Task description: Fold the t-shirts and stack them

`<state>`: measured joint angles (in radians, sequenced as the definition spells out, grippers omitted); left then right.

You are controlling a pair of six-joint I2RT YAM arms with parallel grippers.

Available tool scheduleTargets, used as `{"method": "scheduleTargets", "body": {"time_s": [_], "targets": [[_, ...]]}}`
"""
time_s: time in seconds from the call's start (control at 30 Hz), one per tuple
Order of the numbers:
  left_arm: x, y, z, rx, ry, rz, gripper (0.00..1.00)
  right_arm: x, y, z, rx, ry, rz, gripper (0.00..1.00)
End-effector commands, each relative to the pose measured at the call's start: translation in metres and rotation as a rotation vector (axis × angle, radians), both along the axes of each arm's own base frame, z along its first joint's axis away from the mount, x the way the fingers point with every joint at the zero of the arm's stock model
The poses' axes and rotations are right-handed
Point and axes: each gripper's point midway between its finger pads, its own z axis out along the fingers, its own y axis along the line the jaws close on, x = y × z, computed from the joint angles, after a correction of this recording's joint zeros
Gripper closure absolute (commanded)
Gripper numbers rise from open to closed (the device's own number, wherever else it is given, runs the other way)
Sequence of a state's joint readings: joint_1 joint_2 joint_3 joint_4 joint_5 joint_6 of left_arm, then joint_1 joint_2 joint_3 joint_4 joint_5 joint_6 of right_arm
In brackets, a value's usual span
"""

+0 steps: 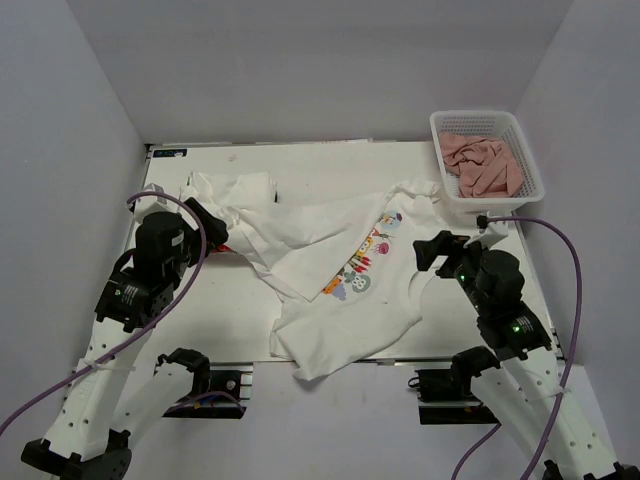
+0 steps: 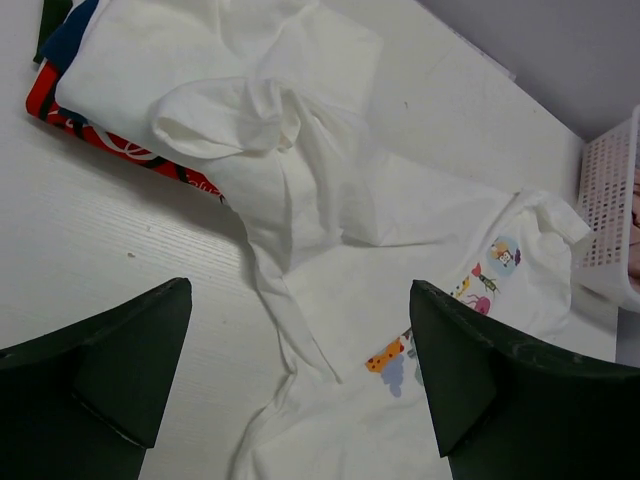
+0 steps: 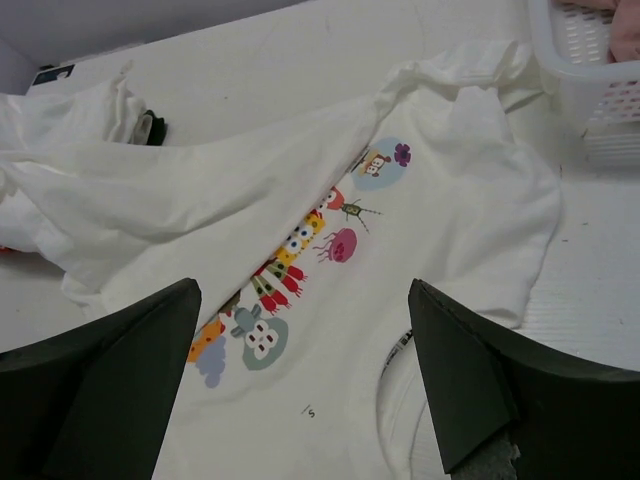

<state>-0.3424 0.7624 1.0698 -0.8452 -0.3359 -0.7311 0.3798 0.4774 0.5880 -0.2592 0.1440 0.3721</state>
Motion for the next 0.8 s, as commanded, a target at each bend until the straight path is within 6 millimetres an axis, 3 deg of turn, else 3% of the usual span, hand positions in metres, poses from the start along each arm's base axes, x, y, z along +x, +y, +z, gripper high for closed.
{"method": "scheduleTargets", "body": {"time_s": [0.0, 0.07, 0.23, 0.33, 0.37, 0.43, 0.47, 0.53, 0.57, 0.6, 0.63, 0.67, 0.7, 0.73, 0.77], "targets": [[-0.001, 0.005, -0.002, 0.016, 0.010, 0.026, 0.01, 0.007, 0.002, 0.004, -0.014, -0.036, 0.007, 0.10], [-0.001, 0.002, 0.005, 0.003, -0.005, 0.012, 0.01, 0.008, 0.011, 0.000, -0.021, -0.024, 0.055, 0.10], [0.002, 0.001, -0.009, 0.018, 0.037, 0.012, 0.01, 0.013, 0.029, -0.011, -0.001, -0.013, 0.138, 0.10], [0.005, 0.000, -0.009, 0.014, 0.027, 0.012, 0.01, 0.011, 0.065, -0.019, 0.045, 0.004, 0.322, 0.10], [0.006, -0.005, -0.007, -0.001, 0.019, -0.009, 0.01, 0.018, 0.077, -0.034, 0.044, 0.072, 0.372, 0.10], [0.010, -0.017, -0.008, -0.029, 0.003, -0.067, 0.01, 0.017, 0.100, -0.036, 0.041, 0.101, 0.463, 0.10], [0.013, -0.022, -0.010, -0.026, 0.003, -0.093, 0.01, 0.028, 0.112, -0.060, 0.021, 0.189, 0.487, 0.10], [0.018, -0.027, -0.016, -0.022, 0.016, -0.112, 0.01, 0.027, 0.142, -0.056, 0.007, 0.179, 0.564, 0.10], [0.020, -0.027, -0.020, -0.018, 0.029, -0.112, 0.01, 0.038, 0.158, -0.056, -0.005, 0.189, 0.582, 0.10], [0.020, -0.027, -0.020, -0.014, 0.044, -0.112, 0.01, 0.046, 0.168, -0.074, -0.030, 0.233, 0.577, 0.10], [0.022, -0.023, -0.029, -0.002, 0.089, -0.087, 0.01, 0.037, 0.191, -0.098, -0.076, 0.290, 0.629, 0.10], [0.022, -0.023, -0.031, 0.002, 0.104, -0.087, 0.01, 0.045, 0.205, -0.089, -0.086, 0.271, 0.639, 0.10], [0.023, -0.021, -0.031, 0.008, 0.102, -0.076, 0.01, 0.047, 0.224, -0.122, -0.144, 0.351, 0.648, 0.10], [0.023, -0.022, -0.036, 0.007, 0.124, -0.071, 0.01, 0.043, 0.234, -0.132, -0.169, 0.376, 0.671, 0.10], [0.023, -0.022, -0.036, 0.007, 0.124, -0.071, 0.01, 0.054, 0.250, -0.132, -0.172, 0.401, 0.664, 0.10]]}}
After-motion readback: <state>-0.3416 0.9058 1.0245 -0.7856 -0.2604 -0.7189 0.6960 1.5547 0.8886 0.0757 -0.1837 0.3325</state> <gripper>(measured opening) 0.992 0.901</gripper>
